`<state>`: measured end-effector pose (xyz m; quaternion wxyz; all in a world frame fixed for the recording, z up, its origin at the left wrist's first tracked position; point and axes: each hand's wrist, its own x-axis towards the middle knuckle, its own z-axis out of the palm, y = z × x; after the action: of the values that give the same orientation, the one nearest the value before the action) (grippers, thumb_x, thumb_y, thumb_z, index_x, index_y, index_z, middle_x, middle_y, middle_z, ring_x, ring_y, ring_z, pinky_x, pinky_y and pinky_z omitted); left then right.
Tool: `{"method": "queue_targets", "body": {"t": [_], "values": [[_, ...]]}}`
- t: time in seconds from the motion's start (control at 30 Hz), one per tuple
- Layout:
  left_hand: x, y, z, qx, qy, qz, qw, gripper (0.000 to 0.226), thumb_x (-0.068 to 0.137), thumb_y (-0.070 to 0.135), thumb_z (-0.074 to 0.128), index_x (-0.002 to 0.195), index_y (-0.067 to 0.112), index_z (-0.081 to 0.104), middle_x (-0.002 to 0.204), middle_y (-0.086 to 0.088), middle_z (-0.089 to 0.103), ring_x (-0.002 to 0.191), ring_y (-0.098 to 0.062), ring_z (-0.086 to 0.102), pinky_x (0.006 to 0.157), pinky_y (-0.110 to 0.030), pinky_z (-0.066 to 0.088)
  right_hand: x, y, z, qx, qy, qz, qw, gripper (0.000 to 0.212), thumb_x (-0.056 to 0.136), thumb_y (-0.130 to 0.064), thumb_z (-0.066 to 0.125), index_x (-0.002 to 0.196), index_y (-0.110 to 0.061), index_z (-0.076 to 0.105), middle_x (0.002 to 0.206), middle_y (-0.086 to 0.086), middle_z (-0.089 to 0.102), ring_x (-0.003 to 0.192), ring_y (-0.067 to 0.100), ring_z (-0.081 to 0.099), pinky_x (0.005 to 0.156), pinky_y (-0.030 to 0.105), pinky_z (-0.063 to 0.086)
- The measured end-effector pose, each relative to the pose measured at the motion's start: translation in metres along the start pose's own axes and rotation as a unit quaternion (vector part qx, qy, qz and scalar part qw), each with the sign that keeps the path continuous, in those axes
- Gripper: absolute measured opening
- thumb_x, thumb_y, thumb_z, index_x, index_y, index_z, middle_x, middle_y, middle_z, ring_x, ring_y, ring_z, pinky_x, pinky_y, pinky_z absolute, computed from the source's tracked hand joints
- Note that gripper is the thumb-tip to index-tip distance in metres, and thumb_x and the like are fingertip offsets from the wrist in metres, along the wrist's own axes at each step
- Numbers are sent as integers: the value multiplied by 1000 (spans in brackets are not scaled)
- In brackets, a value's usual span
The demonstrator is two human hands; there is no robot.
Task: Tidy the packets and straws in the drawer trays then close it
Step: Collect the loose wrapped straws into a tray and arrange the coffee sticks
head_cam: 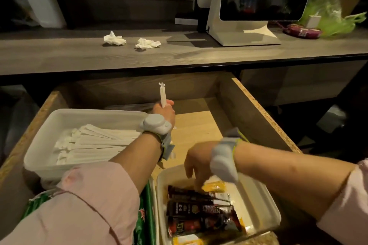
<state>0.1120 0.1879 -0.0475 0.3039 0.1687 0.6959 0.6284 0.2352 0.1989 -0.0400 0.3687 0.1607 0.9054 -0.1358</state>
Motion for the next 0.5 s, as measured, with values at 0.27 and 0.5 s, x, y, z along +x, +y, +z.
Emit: {"method": "queue_targets", "body": {"t": [0.27,0.5], "values": [[23,21,-16,-56,80,14,995,21,99,4,33,92,13,51,67,-2,42,58,-11,42,52,-22,44,96,65,-67,72,227,42,970,84,78,-48,71,147,-20,31,147,5,42,131,26,46,104,35,43],[52,8,-34,-91,101,-8,991,30,98,6,39,76,22,51,69,-4,48,62,-10,49,47,-13,49,169,51,-82,-27,243,-50,968,97,69,-46,78,146,-30,21,125,6,50,119,32,48,88,38,42]]}}
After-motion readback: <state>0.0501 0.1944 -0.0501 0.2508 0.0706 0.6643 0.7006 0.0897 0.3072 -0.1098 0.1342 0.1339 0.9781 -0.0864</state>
